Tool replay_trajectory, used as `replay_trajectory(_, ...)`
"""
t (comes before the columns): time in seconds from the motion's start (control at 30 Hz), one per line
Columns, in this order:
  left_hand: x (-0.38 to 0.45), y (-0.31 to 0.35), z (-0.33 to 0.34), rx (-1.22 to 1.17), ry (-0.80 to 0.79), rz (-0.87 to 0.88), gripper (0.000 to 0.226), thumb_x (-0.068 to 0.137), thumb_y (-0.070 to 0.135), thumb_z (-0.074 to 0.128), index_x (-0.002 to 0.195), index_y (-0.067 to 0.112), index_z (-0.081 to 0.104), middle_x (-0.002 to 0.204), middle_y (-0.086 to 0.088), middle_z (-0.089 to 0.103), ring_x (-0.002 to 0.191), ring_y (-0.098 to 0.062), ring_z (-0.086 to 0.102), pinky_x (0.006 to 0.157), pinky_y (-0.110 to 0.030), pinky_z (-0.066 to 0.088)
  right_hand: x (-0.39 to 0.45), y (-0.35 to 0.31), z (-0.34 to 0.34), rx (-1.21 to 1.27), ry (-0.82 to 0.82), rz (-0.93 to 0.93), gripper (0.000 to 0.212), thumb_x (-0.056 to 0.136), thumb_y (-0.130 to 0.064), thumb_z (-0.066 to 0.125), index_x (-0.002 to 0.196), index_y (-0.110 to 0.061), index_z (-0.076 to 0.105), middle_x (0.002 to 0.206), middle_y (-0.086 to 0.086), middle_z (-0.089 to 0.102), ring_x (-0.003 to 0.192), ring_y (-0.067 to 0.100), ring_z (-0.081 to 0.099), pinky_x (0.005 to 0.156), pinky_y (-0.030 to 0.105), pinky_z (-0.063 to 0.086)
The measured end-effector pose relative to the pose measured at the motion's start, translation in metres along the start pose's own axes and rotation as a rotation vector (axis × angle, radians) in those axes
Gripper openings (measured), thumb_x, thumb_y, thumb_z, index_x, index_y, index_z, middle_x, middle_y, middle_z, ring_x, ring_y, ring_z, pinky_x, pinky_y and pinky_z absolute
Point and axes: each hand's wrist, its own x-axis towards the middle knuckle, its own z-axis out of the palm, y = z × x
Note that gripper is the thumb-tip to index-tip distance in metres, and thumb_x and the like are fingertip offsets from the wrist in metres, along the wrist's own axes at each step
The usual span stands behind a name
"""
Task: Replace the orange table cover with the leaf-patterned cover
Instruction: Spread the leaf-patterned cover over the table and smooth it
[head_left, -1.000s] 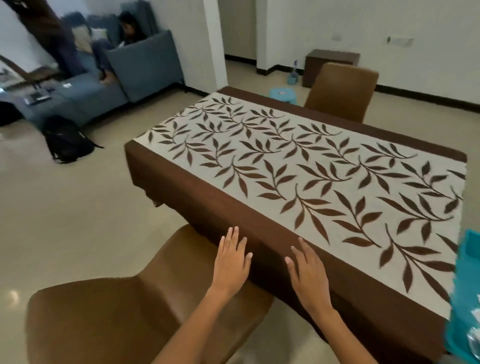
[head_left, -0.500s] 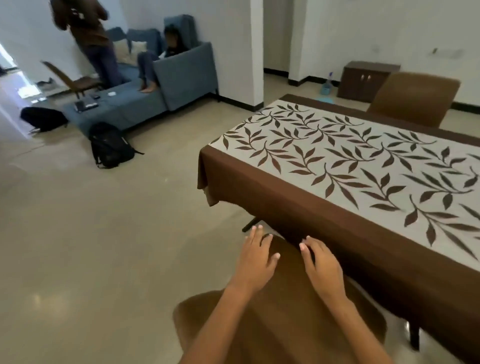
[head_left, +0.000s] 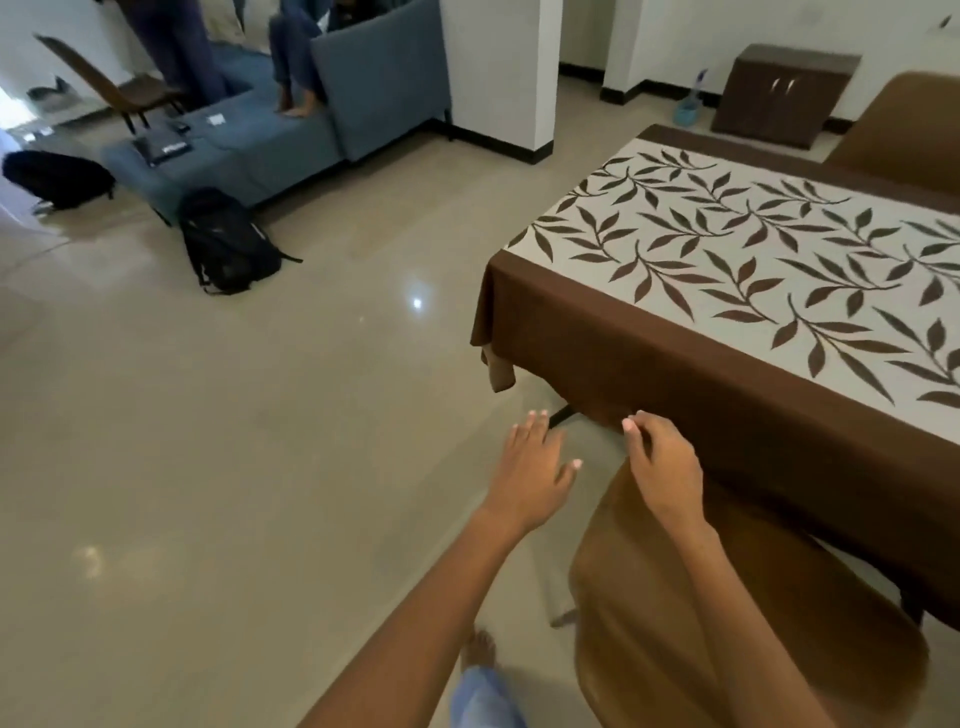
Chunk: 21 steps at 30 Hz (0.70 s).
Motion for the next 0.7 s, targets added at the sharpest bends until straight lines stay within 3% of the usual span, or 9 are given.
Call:
replay_trajectory(0.27, 0.128, -0.077, -0.028, 0.115, -0.139, 0.151, 0.052, 0.101, 0.039, 0.033, 0.146, 0.011, 0.031, 0.158, -0.013, 0.014, 0.146, -0.025, 0.006, 0.117, -0.037, 0.005, 0.107, -0.03, 0.039, 0.021, 0.115, 0.168, 0.033, 0.097, -0.031, 0.047, 0.121, -0.011, 0.059, 0.123, 0.006, 0.06, 0.114, 0.019, 0.056, 0.095, 0.035, 0.047)
replay_trajectory(0.5, 0.25, -0.116, -0.033, 0.114, -0.202, 0.165, 0.059, 0.101, 0.045, 0.03, 0.15, 0.013, 0.024, 0.159, -0.008, 0.01, 0.147, -0.02, 0.002, 0.117, -0.036, 0.004, 0.182, -0.034, 0.07, 0.021, 0.165, 0.332, 0.029, 0.097, -0.033, 0.048, 0.114, -0.015, 0.062, 0.113, 0.001, 0.065, 0.103, 0.014, 0.061, 0.087, 0.024, 0.047)
replay_trajectory(0.6, 0.314, -0.133, -0.036, 0.131, -0.153, 0.177, 0.062, 0.1, 0.047, 0.028, 0.151, 0.012, 0.017, 0.16, -0.009, 0.004, 0.147, -0.021, -0.002, 0.119, -0.038, 0.003, 0.222, -0.03, 0.087, -0.01, 0.136, 0.369, 0.028, 0.097, -0.032, 0.047, 0.116, -0.016, 0.061, 0.118, -0.001, 0.063, 0.107, 0.011, 0.058, 0.086, 0.018, 0.042)
replay_trajectory(0.7, 0.383, -0.152, -0.036, 0.172, -0.056, 0.252, 0.066, 0.099, 0.049, 0.023, 0.152, 0.012, 0.01, 0.16, -0.009, -0.002, 0.146, -0.022, -0.006, 0.117, -0.04, -0.002, 0.265, -0.024, 0.103, -0.101, 0.159, 0.372, 0.032, 0.098, -0.032, 0.045, 0.123, -0.017, 0.057, 0.133, -0.001, 0.053, 0.123, 0.012, 0.048, 0.097, 0.022, 0.038)
